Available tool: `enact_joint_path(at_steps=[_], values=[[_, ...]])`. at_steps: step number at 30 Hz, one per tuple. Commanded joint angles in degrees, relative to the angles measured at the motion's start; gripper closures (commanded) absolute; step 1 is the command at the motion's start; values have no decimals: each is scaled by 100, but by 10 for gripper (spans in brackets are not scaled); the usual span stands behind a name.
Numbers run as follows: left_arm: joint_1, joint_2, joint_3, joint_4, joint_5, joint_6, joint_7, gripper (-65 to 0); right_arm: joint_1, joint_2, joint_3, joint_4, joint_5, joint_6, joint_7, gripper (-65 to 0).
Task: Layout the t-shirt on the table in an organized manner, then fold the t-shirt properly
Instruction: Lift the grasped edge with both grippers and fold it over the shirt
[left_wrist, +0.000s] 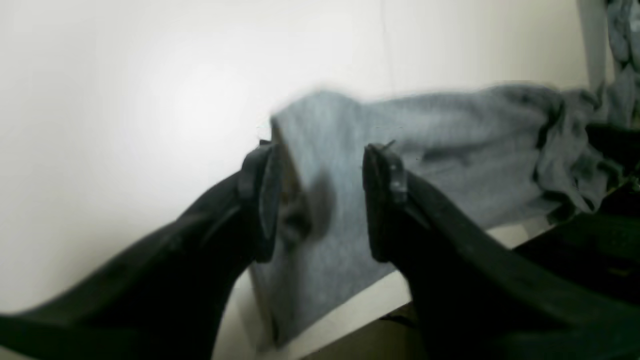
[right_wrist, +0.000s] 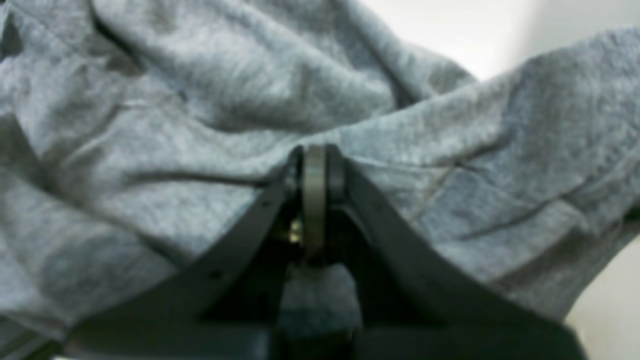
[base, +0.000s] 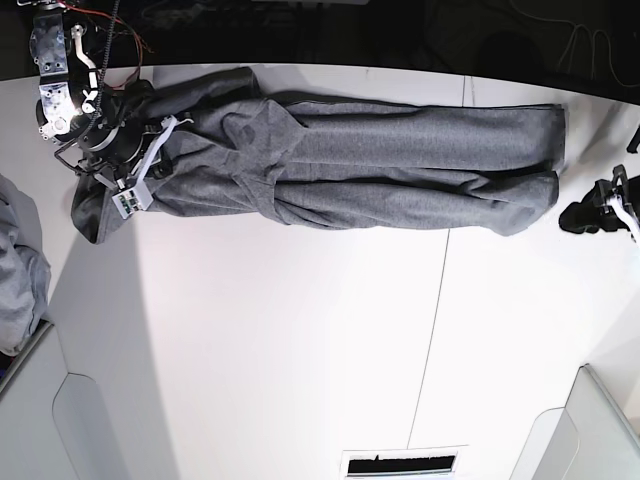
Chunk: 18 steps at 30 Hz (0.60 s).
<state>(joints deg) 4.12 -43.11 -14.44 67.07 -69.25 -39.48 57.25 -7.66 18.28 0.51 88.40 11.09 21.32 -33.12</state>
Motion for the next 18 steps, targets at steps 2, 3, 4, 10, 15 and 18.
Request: enact_joint_path(at_steps=[2, 3, 4, 10, 15, 18], values=[[116, -109, -144, 70, -157, -52, -236, -293, 66, 59, 28, 442, 278, -11, 127, 0], [170, -61, -166, 70, -90, -52, -310, -293, 66, 59, 28, 614, 380, -13, 127, 0], [179, 13, -170, 70, 31, -52, -326, -293, 66, 59, 28, 785, 466, -11, 127, 0], [168, 376, -170, 70, 654, -52, -835, -293, 66, -201, 24, 1510, 800, 201, 11, 0], [144, 492, -170, 70, 981, -52, -1073, -293, 66, -675, 11, 1497, 885, 352, -52, 0], [144, 511, -166, 70, 973, -52, -1073, -292, 63, -841, 11, 1480, 892, 354, -52, 0]])
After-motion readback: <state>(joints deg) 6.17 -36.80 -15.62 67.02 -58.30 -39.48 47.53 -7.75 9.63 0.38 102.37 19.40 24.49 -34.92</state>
